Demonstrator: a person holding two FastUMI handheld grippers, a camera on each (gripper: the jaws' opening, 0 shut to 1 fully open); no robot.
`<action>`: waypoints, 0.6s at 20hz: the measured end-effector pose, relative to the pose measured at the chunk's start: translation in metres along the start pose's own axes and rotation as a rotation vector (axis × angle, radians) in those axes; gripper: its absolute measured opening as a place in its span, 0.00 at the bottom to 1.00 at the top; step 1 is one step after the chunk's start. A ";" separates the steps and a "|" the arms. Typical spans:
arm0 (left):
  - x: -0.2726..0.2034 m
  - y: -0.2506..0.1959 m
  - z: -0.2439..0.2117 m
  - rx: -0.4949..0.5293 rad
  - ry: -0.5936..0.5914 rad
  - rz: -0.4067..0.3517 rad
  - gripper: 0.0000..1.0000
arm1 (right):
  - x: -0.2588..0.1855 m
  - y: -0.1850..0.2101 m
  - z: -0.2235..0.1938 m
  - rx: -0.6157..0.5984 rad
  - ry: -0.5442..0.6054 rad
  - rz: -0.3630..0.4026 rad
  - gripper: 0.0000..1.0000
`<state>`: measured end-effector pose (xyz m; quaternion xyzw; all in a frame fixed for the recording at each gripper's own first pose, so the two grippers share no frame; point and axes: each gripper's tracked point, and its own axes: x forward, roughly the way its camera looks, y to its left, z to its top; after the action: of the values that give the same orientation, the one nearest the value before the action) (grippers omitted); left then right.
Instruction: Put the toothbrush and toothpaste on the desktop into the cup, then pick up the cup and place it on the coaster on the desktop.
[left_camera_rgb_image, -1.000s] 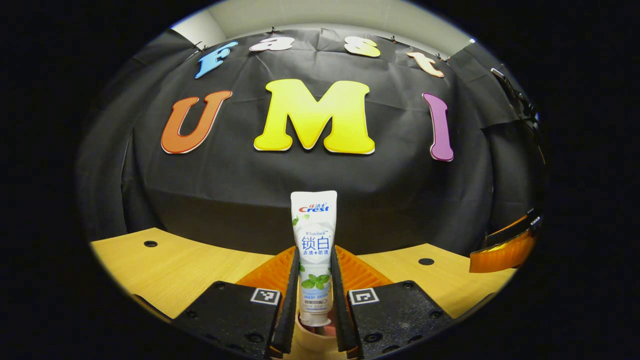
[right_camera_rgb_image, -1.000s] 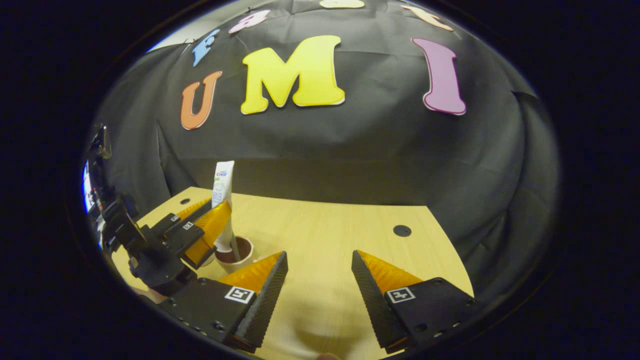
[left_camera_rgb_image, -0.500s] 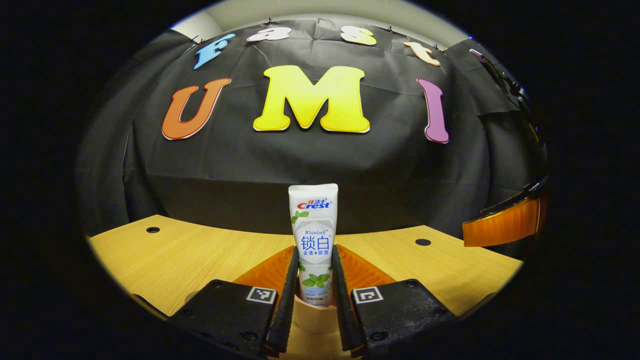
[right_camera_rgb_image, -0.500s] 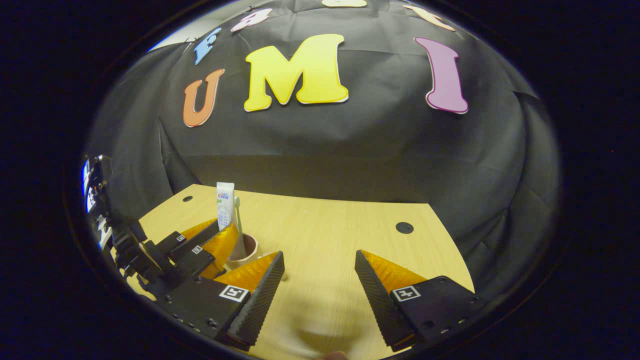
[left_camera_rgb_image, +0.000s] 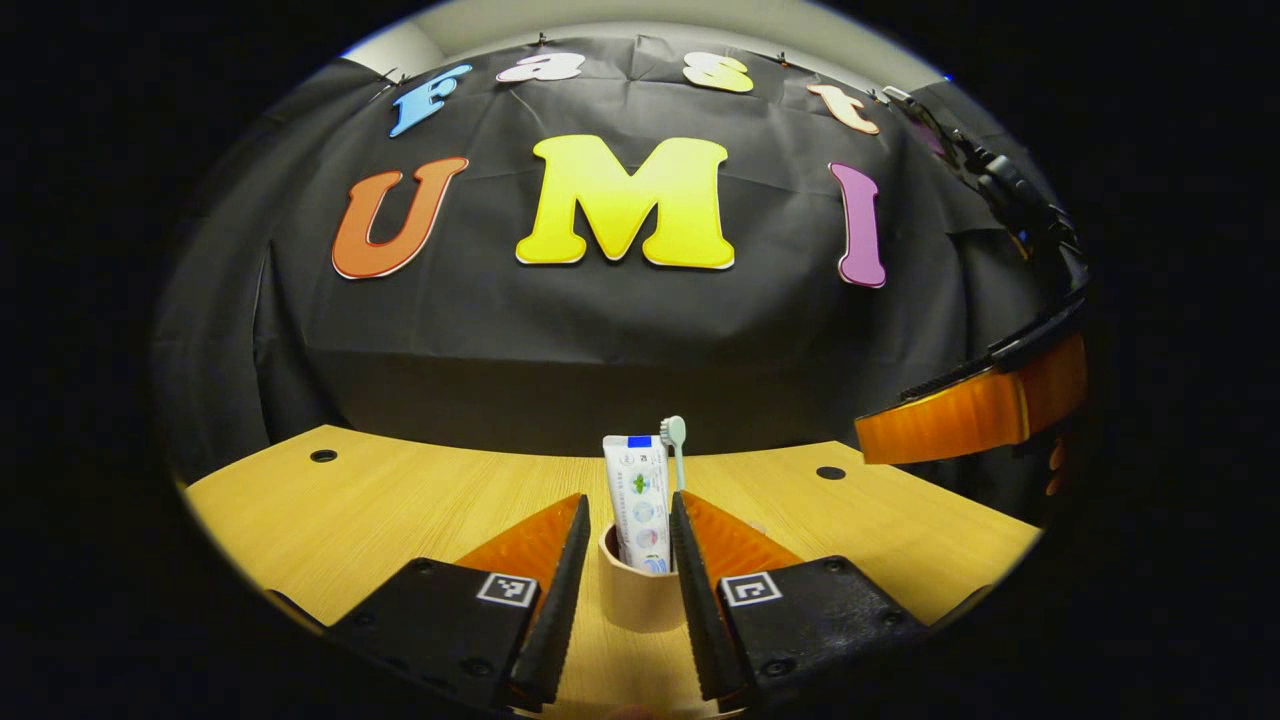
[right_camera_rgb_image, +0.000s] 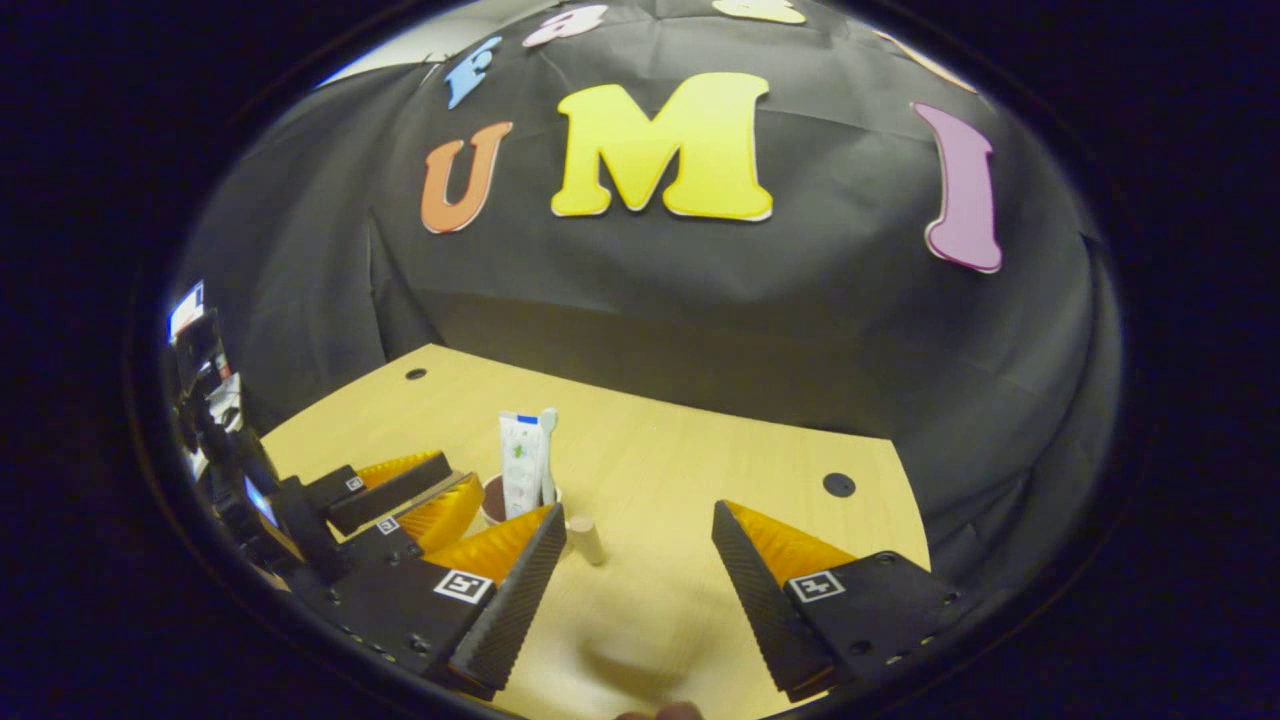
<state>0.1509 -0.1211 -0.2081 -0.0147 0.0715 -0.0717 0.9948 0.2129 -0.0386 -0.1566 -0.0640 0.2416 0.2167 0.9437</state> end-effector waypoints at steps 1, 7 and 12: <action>-0.011 0.002 0.004 -0.016 0.011 -0.005 0.61 | -0.001 0.004 0.004 -0.018 0.010 0.021 0.92; -0.072 0.057 0.034 -0.057 0.092 0.101 1.00 | 0.010 0.046 0.011 -0.216 0.157 0.255 0.92; -0.108 0.114 0.091 -0.027 0.021 0.248 0.89 | 0.036 0.060 -0.009 -0.415 0.348 0.400 0.99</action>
<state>0.0742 0.0085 -0.1076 -0.0185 0.0840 0.0526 0.9949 0.2111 0.0274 -0.1829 -0.2419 0.3576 0.4279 0.7941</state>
